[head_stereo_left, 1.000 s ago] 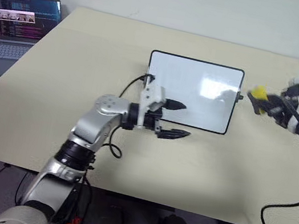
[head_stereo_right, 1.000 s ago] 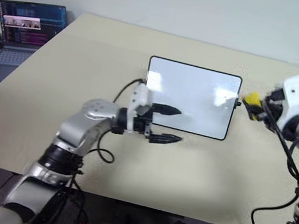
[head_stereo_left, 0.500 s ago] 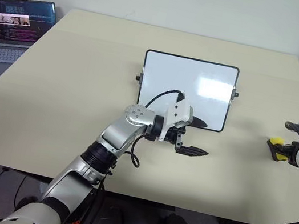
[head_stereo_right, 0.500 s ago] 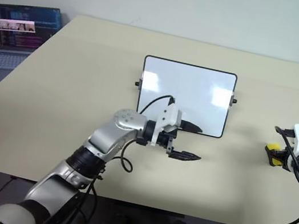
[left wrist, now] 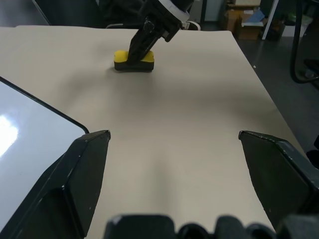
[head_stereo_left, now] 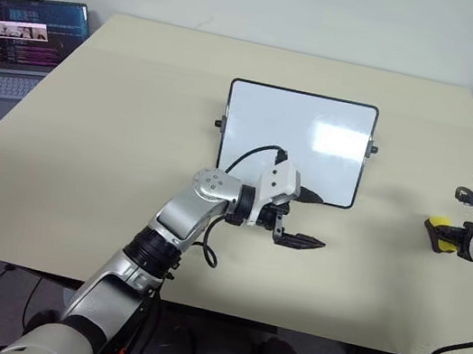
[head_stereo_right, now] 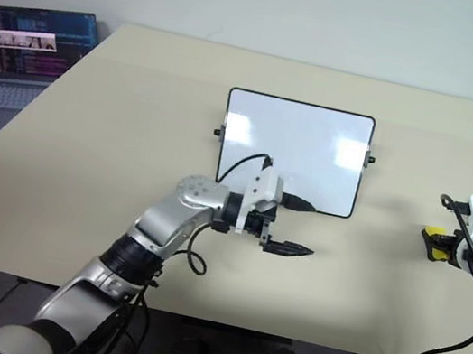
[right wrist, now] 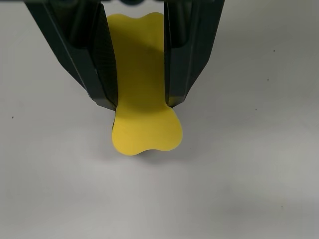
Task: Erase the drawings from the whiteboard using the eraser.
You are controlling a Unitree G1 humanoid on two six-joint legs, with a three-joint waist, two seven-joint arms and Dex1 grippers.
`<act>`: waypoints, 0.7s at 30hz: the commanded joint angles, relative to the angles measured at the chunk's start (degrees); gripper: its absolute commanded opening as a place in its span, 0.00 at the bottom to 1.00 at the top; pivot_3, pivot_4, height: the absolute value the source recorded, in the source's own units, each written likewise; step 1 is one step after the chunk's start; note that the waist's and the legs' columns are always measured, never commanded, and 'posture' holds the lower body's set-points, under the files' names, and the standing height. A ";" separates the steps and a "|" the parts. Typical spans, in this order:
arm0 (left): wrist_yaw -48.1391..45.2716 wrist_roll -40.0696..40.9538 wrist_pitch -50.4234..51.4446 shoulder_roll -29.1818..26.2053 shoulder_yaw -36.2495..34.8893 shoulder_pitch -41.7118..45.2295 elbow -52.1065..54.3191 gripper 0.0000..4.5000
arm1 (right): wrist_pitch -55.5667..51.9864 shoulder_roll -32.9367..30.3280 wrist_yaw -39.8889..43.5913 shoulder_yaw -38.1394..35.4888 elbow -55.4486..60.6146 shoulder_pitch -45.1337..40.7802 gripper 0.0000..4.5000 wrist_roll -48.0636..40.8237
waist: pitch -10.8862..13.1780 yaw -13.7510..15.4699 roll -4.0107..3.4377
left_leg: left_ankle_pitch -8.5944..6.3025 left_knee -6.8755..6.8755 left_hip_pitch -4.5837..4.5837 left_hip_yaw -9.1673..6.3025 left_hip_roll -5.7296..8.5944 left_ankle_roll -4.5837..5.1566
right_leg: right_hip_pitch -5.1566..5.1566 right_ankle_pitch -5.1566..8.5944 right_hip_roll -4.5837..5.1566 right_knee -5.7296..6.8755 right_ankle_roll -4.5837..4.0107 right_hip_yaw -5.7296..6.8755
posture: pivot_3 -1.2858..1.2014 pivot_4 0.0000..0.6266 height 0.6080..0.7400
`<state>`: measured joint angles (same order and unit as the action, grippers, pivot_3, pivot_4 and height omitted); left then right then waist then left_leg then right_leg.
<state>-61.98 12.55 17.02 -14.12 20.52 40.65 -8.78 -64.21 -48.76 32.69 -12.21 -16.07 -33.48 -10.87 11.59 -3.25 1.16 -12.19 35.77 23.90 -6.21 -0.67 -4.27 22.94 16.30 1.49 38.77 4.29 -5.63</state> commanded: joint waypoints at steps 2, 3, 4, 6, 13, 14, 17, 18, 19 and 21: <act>-0.16 0.52 -0.59 -0.06 -0.91 0.24 2.15 1.00 | 0.63 -0.59 -0.06 -1.57 0.31 -1.02 0.29 -1.13 | 0.00 0.00 0.00 | 0.00 0.00 0.00 0.00 0.00 0.00 | 0.00 0.00 0.00 0.00 0.00 0.00 | 0.52 0.24 1.00; -0.13 0.52 -0.62 0.00 -0.90 0.30 2.07 1.00 | 0.33 -0.53 -0.03 -1.72 0.48 -0.86 0.29 -1.36 | 0.00 -0.01 0.00 | 0.00 0.00 0.00 0.00 0.00 0.00 | 0.00 0.00 0.00 0.00 0.00 0.00 | 0.52 0.24 1.00; -0.09 0.51 -0.62 0.06 -0.88 0.36 2.01 1.00 | 0.10 -0.51 -0.08 -1.84 0.64 -0.71 0.29 -1.59 | 0.00 -0.01 0.00 | 0.00 0.00 0.00 0.00 0.00 0.00 | 0.00 0.00 0.00 0.01 0.00 0.00 | 0.52 0.24 1.00; -0.06 0.49 -0.62 0.14 -0.83 0.40 1.97 1.00 | -0.14 -0.60 -0.30 -1.96 0.90 -0.47 0.29 -2.03 | 0.00 0.00 0.00 | 0.00 0.01 0.00 0.00 0.00 0.00 | 0.00 0.00 0.00 0.02 0.00 0.00 | 0.52 0.24 1.00; -0.17 0.59 -0.56 0.24 -0.75 0.34 2.07 1.00 | -0.18 -0.86 -1.26 -2.63 0.68 -0.04 0.29 -2.78 | -0.01 0.00 -0.01 | 0.00 0.02 0.00 0.00 0.00 0.00 | 0.00 0.00 0.00 0.04 0.00 0.00 | 0.52 0.24 1.00; -0.15 0.61 -0.54 0.28 -0.78 0.36 2.08 1.00 | -0.17 -0.70 -1.74 -3.16 0.36 -0.16 0.29 -2.81 | -0.01 0.00 -0.01 | 0.00 0.03 0.00 0.00 0.00 0.00 | 0.00 0.00 0.00 0.05 0.00 0.00 | 0.52 0.24 1.00; -0.03 0.62 -0.54 0.38 -0.78 0.31 2.13 1.00 | -0.11 -0.82 -2.14 -3.67 0.03 -0.15 0.29 -3.07 | -0.01 0.01 -0.01 | 0.00 0.05 0.00 0.00 0.00 0.00 | 0.00 0.00 0.00 0.07 0.00 0.00 | 0.52 0.24 1.00; 0.04 0.61 -0.49 0.40 -0.76 0.21 2.29 1.00 | -0.18 -0.92 -2.05 -3.70 0.24 0.03 0.29 -3.21 | -0.01 -0.01 -0.01 | 0.00 0.05 0.00 0.00 0.00 0.00 | 0.00 0.00 0.00 0.07 0.00 0.00 | 0.52 0.24 1.00; 0.12 0.63 -0.43 0.40 -0.72 0.01 2.57 1.00 | -0.37 -1.02 -1.87 -3.76 0.65 0.28 0.29 -3.42 | -0.01 -0.01 -0.02 | 0.00 0.06 -0.01 0.00 0.00 0.00 | 0.00 0.00 0.00 0.08 0.00 0.00 | 0.52 0.24 1.00; 0.34 0.71 -0.24 0.31 -0.67 -0.74 3.39 1.00 | -0.96 -1.27 -1.66 -3.85 1.75 0.99 0.29 -3.79 | -0.01 -0.02 -0.02 | 0.00 0.06 -0.01 0.00 0.00 0.00 | 0.00 0.00 0.00 0.10 0.00 -0.01 | 0.52 0.24 1.00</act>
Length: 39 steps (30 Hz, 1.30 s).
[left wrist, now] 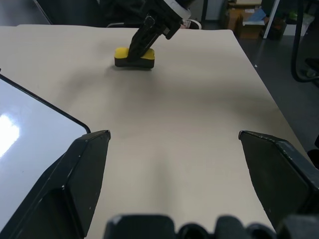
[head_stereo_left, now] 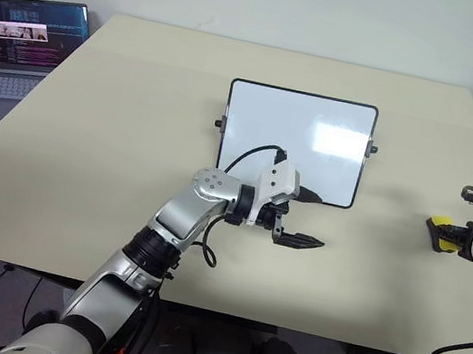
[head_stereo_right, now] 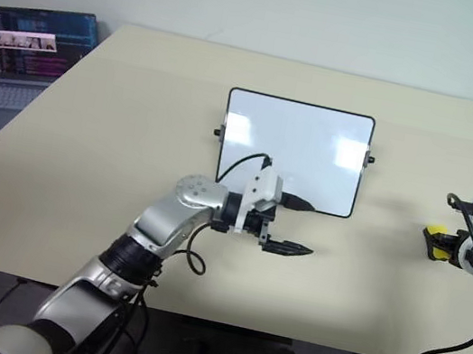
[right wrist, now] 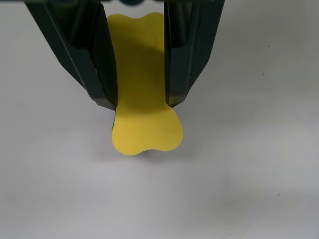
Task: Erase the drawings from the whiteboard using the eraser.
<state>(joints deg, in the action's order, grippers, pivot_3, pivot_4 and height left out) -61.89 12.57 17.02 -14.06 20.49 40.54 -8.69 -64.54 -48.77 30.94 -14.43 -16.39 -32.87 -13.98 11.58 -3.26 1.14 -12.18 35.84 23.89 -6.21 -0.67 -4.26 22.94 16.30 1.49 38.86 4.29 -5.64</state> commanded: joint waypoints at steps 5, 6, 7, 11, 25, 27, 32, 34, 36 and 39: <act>0.78 0.66 0.32 -0.12 -0.36 -3.14 6.07 1.00 | -2.00 -1.61 0.22 -2.38 5.09 2.53 0.29 -2.00 | -0.01 0.01 -0.03 | 0.00 0.01 0.00 0.00 0.00 0.00 | 0.00 0.00 0.00 0.01 0.00 0.00 | 0.52 0.24 1.00; 0.84 0.64 0.40 -0.12 -0.34 -3.35 6.34 1.00 | -2.25 -1.60 0.19 -2.44 5.46 2.68 0.29 -2.18 | -0.01 0.00 -0.03 | 0.00 0.04 0.00 0.00 0.00 0.00 | 0.00 0.00 0.00 0.03 0.00 -0.01 | 0.52 0.24 1.00; 0.87 0.60 0.42 -0.14 -0.34 -3.47 6.45 1.00 | -2.54 -1.51 -0.18 -2.51 5.61 2.66 0.29 -2.15 | -0.01 0.01 -0.03 | 0.00 0.07 0.00 0.00 0.00 0.00 | -0.01 0.00 0.00 0.05 0.00 0.00 | 0.52 0.24 1.00; 1.04 0.52 0.45 -0.39 -0.41 -4.02 7.02 1.00 | -1.62 -1.27 -1.49 -2.17 5.57 3.25 0.37 -1.20 | -0.02 0.02 -0.03 | 0.00 0.13 -0.05 -0.01 0.00 0.00 | -0.08 0.00 0.00 0.09 0.01 0.00 | 0.52 0.24 1.00; 1.11 0.65 0.38 -0.82 -0.40 -3.83 7.06 1.00 | -2.75 0.33 -4.31 -4.59 5.81 1.50 0.99 -2.99 | -0.03 0.01 -0.05 | 0.00 0.13 -0.07 -0.01 0.00 0.00 | -0.10 0.00 0.00 0.08 0.00 0.00 | 0.52 0.24 1.00; 1.05 0.64 0.31 -1.01 -0.53 -3.85 6.99 1.00 | -2.73 -0.13 -4.84 -4.19 6.53 0.96 0.99 -2.85 | -0.03 0.01 -0.05 | 0.01 0.13 -0.07 -0.01 0.00 0.00 | -0.10 -0.01 0.00 0.08 0.00 0.00 | 0.52 0.24 1.00; 2.72 1.64 0.67 -2.99 -4.88 -2.35 6.59 1.00 | -0.95 0.88 -8.24 -2.51 11.25 -5.76 0.99 -1.89 | -0.03 -0.56 -0.16 | 0.01 0.12 -0.09 0.01 0.00 0.01 | -0.08 -0.01 -0.01 0.11 0.00 -0.03 | 0.52 0.24 1.00; 4.87 2.45 0.90 -3.82 -8.31 -1.79 6.25 1.00 | 1.15 3.34 -10.53 -2.74 11.65 -8.06 0.99 -1.54 | -0.05 -0.72 -0.16 | 0.01 0.12 -0.10 -0.02 -0.01 0.01 | -0.08 -0.01 -0.03 0.12 0.00 -0.02 | 0.52 0.24 1.00; 10.55 2.88 0.39 -4.92 -14.65 -1.38 5.09 1.00 | 6.80 6.98 -12.60 -1.66 12.65 -9.00 0.99 -0.78 | -0.05 -0.83 -0.13 | 0.01 0.12 -0.10 -0.05 -0.04 0.01 | -0.09 -0.01 -0.07 0.11 0.00 0.02 | 0.52 0.24 1.00; 19.56 3.12 -0.63 -6.41 -23.62 -0.81 3.05 1.00 | 15.31 12.21 -15.71 -1.33 11.51 -9.34 0.99 0.83 | -0.05 -1.30 -0.13 | 0.01 0.12 -0.09 -0.06 -0.05 0.01 | -0.09 -0.01 -0.06 0.10 0.00 0.01 | 0.52 0.24 1.00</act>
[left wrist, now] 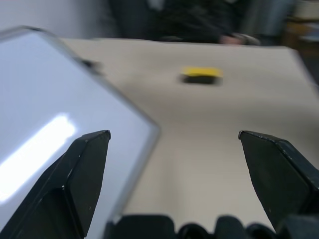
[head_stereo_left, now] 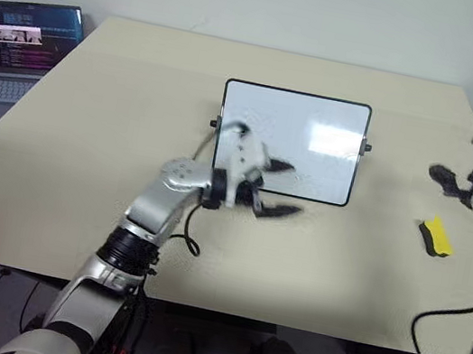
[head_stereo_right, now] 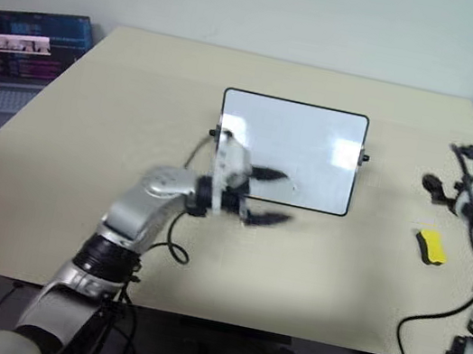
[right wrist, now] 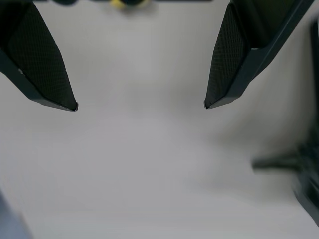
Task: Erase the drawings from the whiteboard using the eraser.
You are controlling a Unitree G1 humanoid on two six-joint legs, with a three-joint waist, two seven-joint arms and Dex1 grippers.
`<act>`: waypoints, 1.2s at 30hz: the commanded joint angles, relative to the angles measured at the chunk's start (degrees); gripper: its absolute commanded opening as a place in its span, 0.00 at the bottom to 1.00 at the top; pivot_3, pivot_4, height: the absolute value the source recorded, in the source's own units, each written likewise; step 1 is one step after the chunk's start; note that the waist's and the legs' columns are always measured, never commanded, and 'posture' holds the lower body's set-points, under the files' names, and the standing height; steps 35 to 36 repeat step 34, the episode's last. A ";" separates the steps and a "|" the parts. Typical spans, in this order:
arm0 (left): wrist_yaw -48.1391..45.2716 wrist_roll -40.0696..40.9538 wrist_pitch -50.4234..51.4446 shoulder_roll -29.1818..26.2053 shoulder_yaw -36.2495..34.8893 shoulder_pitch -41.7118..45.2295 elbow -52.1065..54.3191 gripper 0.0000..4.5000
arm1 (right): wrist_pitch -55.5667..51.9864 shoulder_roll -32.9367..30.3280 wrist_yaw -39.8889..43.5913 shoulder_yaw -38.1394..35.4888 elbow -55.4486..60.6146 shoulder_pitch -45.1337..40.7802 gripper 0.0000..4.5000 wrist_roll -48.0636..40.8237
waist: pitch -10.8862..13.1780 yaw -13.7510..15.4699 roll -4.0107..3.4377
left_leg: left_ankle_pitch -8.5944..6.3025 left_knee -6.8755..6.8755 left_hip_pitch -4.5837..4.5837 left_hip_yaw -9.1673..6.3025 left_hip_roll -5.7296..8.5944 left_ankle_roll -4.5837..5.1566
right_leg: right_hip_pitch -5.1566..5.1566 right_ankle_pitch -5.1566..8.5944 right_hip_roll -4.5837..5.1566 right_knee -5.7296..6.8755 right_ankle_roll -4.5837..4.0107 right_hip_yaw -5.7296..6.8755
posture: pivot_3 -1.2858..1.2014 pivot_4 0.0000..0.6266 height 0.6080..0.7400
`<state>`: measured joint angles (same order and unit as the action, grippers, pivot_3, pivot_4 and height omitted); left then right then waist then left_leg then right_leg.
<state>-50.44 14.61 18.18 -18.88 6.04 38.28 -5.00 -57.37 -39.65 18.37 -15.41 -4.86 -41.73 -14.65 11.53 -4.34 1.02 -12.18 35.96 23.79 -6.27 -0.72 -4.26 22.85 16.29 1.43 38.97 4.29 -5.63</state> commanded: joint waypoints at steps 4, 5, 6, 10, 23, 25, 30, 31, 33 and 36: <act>18.34 -1.30 -5.23 -5.34 -18.00 1.10 -5.32 1.00 | 18.41 9.80 -8.84 -1.31 -5.33 -0.16 0.99 3.23 | 0.00 -0.29 0.00 | 0.00 -0.01 0.04 0.01 0.02 0.00 | 0.03 0.00 0.05 -0.01 0.00 0.02 | 0.52 0.24 1.00; 19.53 -1.37 -5.51 -5.81 -18.90 0.58 -6.07 1.00 | 21.21 11.21 -9.99 -1.74 -6.33 0.05 0.99 3.36 | 0.00 -0.29 -0.01 | 0.00 -0.03 0.05 0.01 0.04 -0.01 | 0.04 0.00 0.07 -0.02 0.00 0.02 | 0.52 0.24 1.00; 20.11 -1.26 -5.43 -5.95 -19.18 0.05 -6.56 1.00 | 23.28 12.80 -11.13 -2.77 -6.98 0.01 0.99 2.79 | 0.00 -0.27 0.00 | 0.00 -0.04 0.06 0.01 0.04 -0.01 | 0.06 0.00 0.08 -0.02 0.00 0.03 | 0.52 0.24 1.00; 22.94 -2.11 -6.98 -5.15 -19.31 -1.77 -8.60 1.00 | 27.07 17.32 -13.74 -4.59 -7.95 -0.08 0.99 1.14 | 0.00 0.29 -0.01 | 0.00 -0.06 0.08 -0.02 0.05 -0.01 | 0.06 0.00 0.11 0.00 -0.01 0.07 | 0.52 0.24 1.00; 29.20 -3.02 -14.33 -3.55 -20.85 -7.44 -16.88 1.00 | 39.70 26.17 -16.88 -1.23 -14.61 5.24 0.99 3.82 | -0.05 0.21 0.00 | 0.02 -0.06 0.08 0.02 0.05 -0.03 | 0.19 -0.01 0.08 0.14 -0.02 0.03 | 0.52 0.24 1.00; 28.99 -2.76 -15.15 -3.72 -21.14 -7.61 -18.05 1.00 | 41.07 26.94 -16.88 -0.83 -15.85 5.00 0.99 3.90 | -0.06 -0.04 -0.01 | 0.02 -0.05 0.06 0.01 0.04 -0.03 | 0.18 -0.02 0.07 0.15 -0.03 0.03 | 0.52 0.24 1.00; 28.47 -3.32 -18.21 -4.32 -20.80 -5.06 -24.94 1.00 | 44.68 29.17 -16.59 0.72 -19.56 3.74 0.99 4.49 | -0.06 -0.45 -0.01 | 0.02 -0.05 0.06 0.01 0.04 -0.03 | 0.18 -0.02 0.07 0.15 -0.03 0.03 | 0.52 0.24 1.00; 28.71 -3.62 -18.85 -4.31 -20.63 -5.00 -26.22 1.00 | 45.27 29.46 -16.91 0.62 -20.03 3.97 0.99 4.53 | -0.06 -0.46 0.00 | 0.02 -0.05 0.06 0.01 0.04 -0.03 | 0.18 -0.02 0.07 0.15 -0.02 0.03 | 0.52 0.24 1.00; 28.87 -3.53 -19.33 -4.28 -20.63 -5.17 -27.25 1.00 | 46.20 29.75 -17.57 0.58 -20.87 4.04 0.99 4.78 | -0.06 -0.65 0.00 | 0.02 -0.05 0.06 0.01 0.04 -0.03 | 0.18 -0.02 0.07 0.14 -0.02 0.03 | 0.52 0.24 1.00; 28.82 -3.41 -19.48 -4.22 -20.58 -5.26 -27.32 1.00 | 46.65 29.73 -17.69 0.76 -21.54 3.84 0.99 5.07 | -0.06 -0.65 0.00 | 0.02 -0.06 0.06 0.01 0.04 -0.03 | 0.18 -0.02 0.07 0.14 -0.02 0.02 | 0.52 0.24 1.00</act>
